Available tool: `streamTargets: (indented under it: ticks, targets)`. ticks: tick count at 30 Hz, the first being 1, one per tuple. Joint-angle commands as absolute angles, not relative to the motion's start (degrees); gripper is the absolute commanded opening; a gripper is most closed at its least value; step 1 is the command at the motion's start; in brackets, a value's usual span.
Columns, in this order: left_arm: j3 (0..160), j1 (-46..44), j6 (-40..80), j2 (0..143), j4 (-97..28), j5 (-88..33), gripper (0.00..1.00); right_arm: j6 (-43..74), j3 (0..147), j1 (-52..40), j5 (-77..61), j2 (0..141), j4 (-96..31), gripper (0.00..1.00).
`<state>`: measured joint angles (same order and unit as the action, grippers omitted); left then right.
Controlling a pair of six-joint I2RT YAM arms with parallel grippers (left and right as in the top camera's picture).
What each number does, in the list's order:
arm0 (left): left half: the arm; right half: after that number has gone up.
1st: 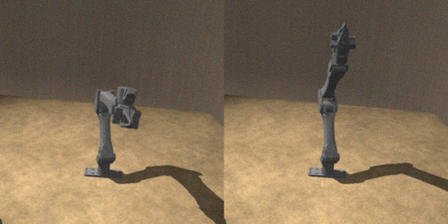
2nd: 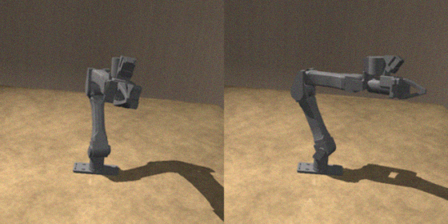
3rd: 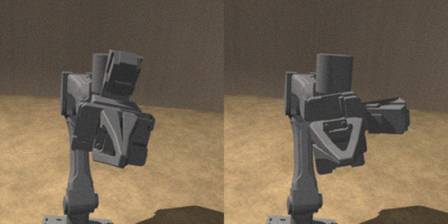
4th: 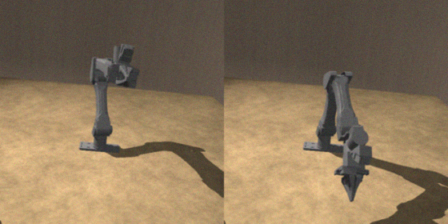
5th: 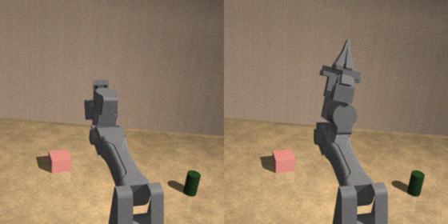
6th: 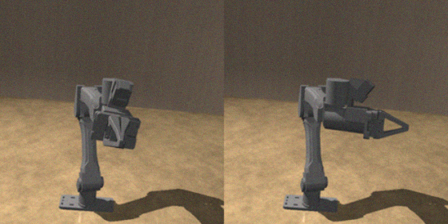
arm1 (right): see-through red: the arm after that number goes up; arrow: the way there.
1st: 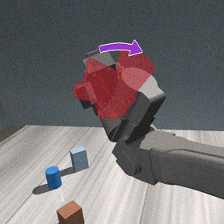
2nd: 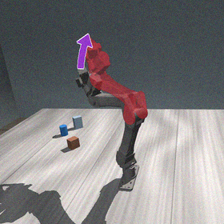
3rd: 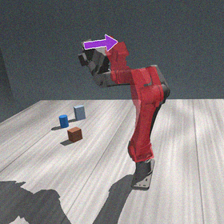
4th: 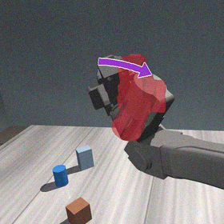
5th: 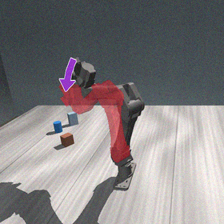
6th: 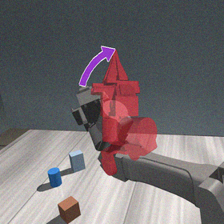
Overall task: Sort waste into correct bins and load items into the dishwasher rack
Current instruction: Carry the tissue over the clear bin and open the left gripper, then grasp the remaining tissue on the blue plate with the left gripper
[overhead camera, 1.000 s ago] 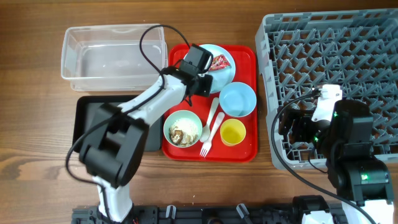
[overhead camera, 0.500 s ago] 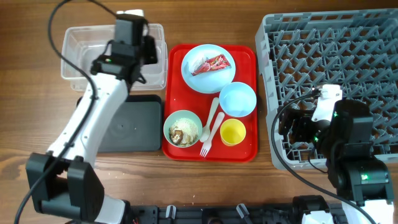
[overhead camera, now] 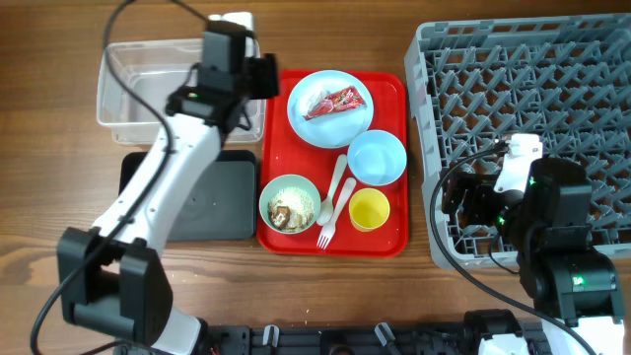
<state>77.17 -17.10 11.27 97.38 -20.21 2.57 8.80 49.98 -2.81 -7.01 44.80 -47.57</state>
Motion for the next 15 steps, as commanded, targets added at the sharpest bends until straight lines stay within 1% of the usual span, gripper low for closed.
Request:
streamTargets:
  ticks: [1, 3, 8, 14, 15]
  targets:
    - [77.6, -20.9, 11.3, 102.3, -16.0, 0.4, 0.76, 9.0, 51.2, -2.6, -5.8, 44.9, -47.5, 1.00]
    - [77.6, -22.7, 11.3, 105.9, -12.3, 0.4, 0.79, 9.1, 51.2, -2.6, -5.8, 44.9, -47.6, 1.00]
    - [77.6, -25.3, 10.7, 113.2, -5.9, 0.5, 0.79, 9.0, 51.2, -2.6, -5.8, 44.9, -47.6, 1.00]
    - [77.6, -25.4, 10.7, 119.1, -5.9, 0.4, 0.73, 9.1, 51.2, -2.6, -6.0, 44.9, -47.7, 1.00]
    - [77.6, -25.4, 10.7, 119.9, -6.1, 0.4, 0.69, 9.0, 51.2, -2.6, -6.0, 44.9, -47.7, 1.00]
